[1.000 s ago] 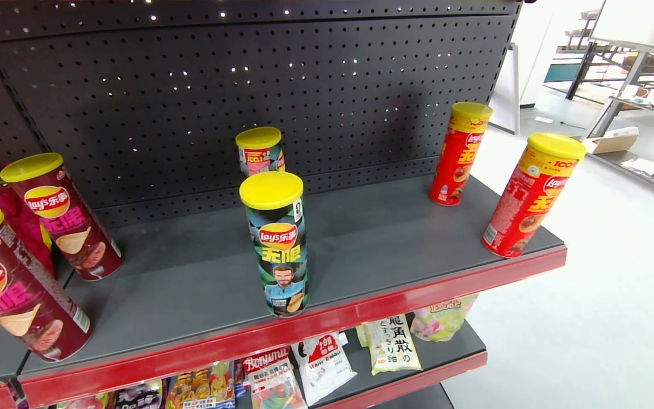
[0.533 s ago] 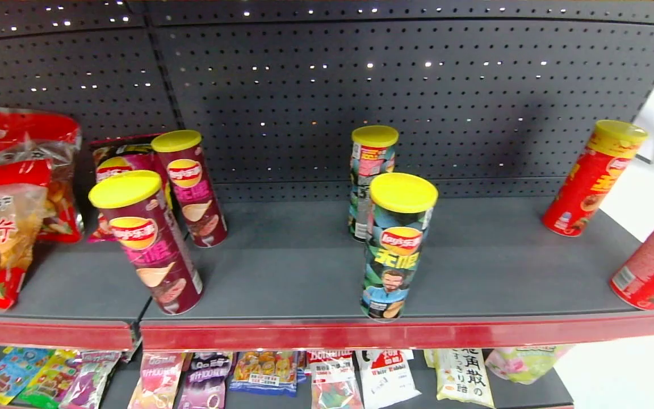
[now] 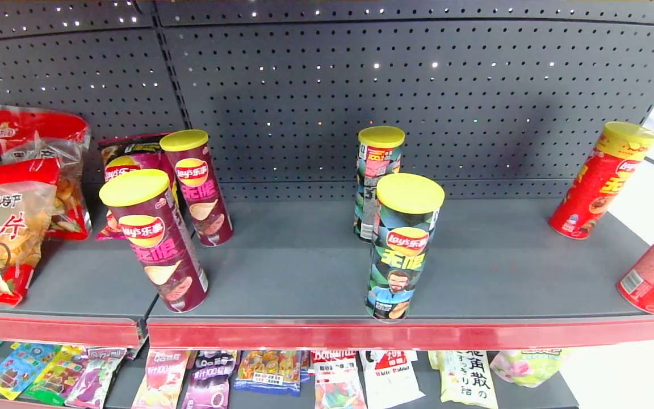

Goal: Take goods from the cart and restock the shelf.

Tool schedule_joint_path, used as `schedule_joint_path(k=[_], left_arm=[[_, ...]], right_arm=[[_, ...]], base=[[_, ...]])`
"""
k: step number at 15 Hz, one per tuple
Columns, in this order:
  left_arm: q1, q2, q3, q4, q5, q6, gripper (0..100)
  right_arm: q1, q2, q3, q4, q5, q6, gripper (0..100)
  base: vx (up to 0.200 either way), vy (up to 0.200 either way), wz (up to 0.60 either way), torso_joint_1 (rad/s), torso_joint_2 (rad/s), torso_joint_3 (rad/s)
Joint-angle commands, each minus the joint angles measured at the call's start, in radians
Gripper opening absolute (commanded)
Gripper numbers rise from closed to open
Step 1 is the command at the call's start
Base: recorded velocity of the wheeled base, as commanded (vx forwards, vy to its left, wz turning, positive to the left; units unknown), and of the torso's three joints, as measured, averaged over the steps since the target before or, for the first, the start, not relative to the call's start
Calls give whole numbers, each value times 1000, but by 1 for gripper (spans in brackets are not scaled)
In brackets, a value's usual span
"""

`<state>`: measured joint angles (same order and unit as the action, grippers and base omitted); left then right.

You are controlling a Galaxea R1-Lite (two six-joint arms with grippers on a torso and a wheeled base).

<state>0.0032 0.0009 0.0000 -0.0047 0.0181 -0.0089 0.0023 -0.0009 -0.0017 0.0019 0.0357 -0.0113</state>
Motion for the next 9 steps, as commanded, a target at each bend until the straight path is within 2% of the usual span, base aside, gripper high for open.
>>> schedule_joint_path(k=[1,3,4,5,6,9], left_arm=[[0,-1,0,0,0,0,100],[0,-1,0,2,0,0,100],[0,-1,0,2,0,0,100],[-2,-1,0,3,0,0,100],[0,-1,0,3,0,0,100],[0,-1,0,2,0,0,100]], right_arm=[[1,1,0,-2,3,-1,100],[1,1,-23,-5,13,1,100],[21,114,-162,-7,19,42,100],[25,266,-317,-8,-4,140,100],[34,352,-411,10,-5,163,100],[41,536,-363,7,-2,11,100]], base=[[0,0,0,0,0,0],[0,0,0,0,0,0],[0,0,0,0,0,0],[0,0,0,0,0,0],[0,0,0,0,0,0],[0,0,0,0,0,0]])
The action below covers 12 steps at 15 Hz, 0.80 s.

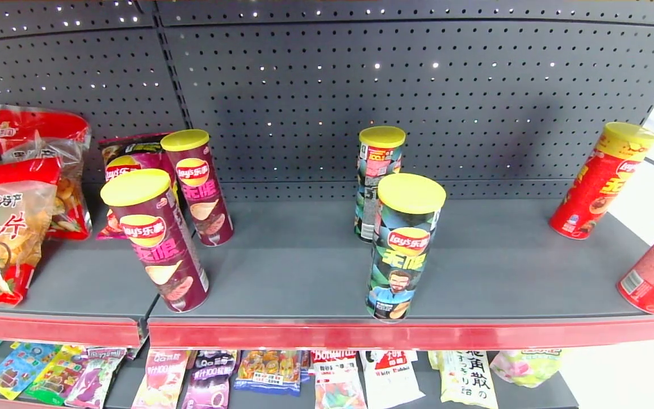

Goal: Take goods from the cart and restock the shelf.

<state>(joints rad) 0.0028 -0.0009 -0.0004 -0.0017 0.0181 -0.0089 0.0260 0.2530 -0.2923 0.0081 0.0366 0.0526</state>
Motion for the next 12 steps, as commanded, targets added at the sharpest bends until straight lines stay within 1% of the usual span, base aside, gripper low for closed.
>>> schedule_joint_path(k=[1,3,5,6,7,8,9,11,12], left_arm=[[0,1,0,-1,0,0,100],[0,1,0,0,0,0,100],[0,1,0,0,0,0,100],[0,1,0,0,0,0,100],[0,1,0,0,0,0,100],[0,1,0,0,0,0,100],[0,1,0,0,0,0,100],[0,1,0,-1,0,0,100],[-1,1,0,0,0,0,100]], right_arm=[[31,407,-111,-30,5,-59,100],[61,571,-137,-62,32,-56,100],[94,747,-140,-128,34,-53,100],[120,804,-143,-146,34,-51,100],[170,874,-146,-192,31,-53,100],[218,928,-136,-241,20,-51,100],[229,973,-134,-267,9,-51,100],[322,1098,-168,-330,-69,-36,100],[353,1138,-195,-338,-112,-11,100]], base=[[0,0,0,0,0,0],[0,0,0,0,0,0],[0,0,0,0,0,0],[0,0,0,0,0,0],[0,0,0,0,0,0],[0,0,0,0,0,0],[0,0,0,0,0,0],[0,0,0,0,0,0],[0,0,0,0,0,0]])
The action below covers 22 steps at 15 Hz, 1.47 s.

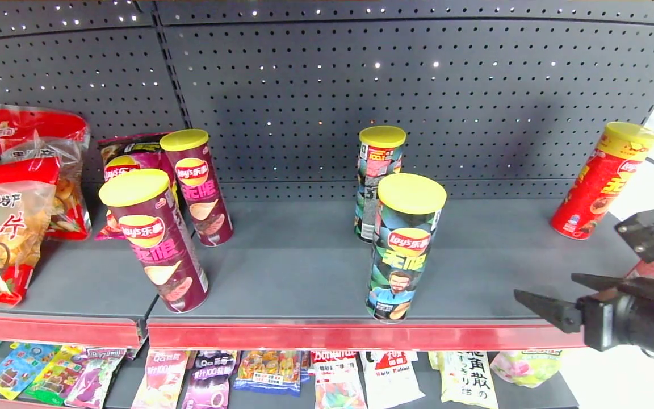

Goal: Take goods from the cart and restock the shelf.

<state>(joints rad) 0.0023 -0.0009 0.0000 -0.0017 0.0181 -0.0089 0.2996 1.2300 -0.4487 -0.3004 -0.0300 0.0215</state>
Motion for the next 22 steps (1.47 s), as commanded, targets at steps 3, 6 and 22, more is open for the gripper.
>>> schedule_joint_path(k=[3,6,22], left_arm=[[1,1,0,-1,0,0,100],[-1,1,0,0,0,0,100],[1,1,0,0,0,0,100]], right_arm=[[181,273,-142,-29,-174,120,100],[219,310,-145,-42,-209,124,100],[328,430,-217,-77,-286,153,100]], base=[[0,0,0,0,0,0],[0,0,0,0,0,0],[0,0,0,0,0,0]])
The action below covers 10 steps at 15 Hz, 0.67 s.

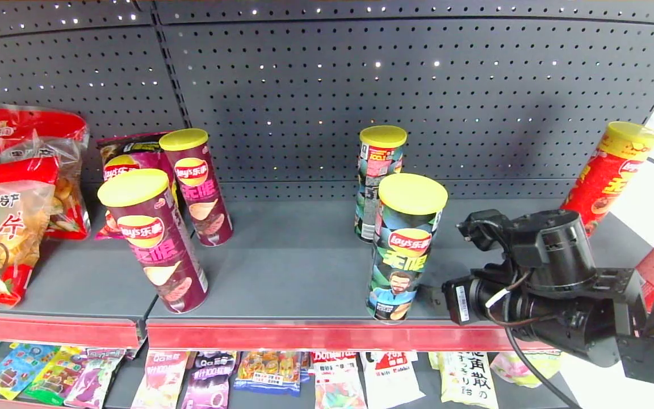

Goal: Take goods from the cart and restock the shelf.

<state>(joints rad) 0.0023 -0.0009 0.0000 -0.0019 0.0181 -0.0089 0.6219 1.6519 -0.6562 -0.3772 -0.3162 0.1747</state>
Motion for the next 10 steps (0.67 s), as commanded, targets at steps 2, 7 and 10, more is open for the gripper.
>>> schedule_joint_path(k=[2,7,10], left_arm=[[1,1,0,0,0,0,100],[1,1,0,0,0,0,100],[1,1,0,0,0,0,100]], right_arm=[[13,14,-17,-2,0,0,100],[36,22,-23,-2,0,0,100],[48,25,-31,-2,0,0,100]], base=[[0,0,0,0,0,0],[0,0,0,0,0,0],[0,0,0,0,0,0]])
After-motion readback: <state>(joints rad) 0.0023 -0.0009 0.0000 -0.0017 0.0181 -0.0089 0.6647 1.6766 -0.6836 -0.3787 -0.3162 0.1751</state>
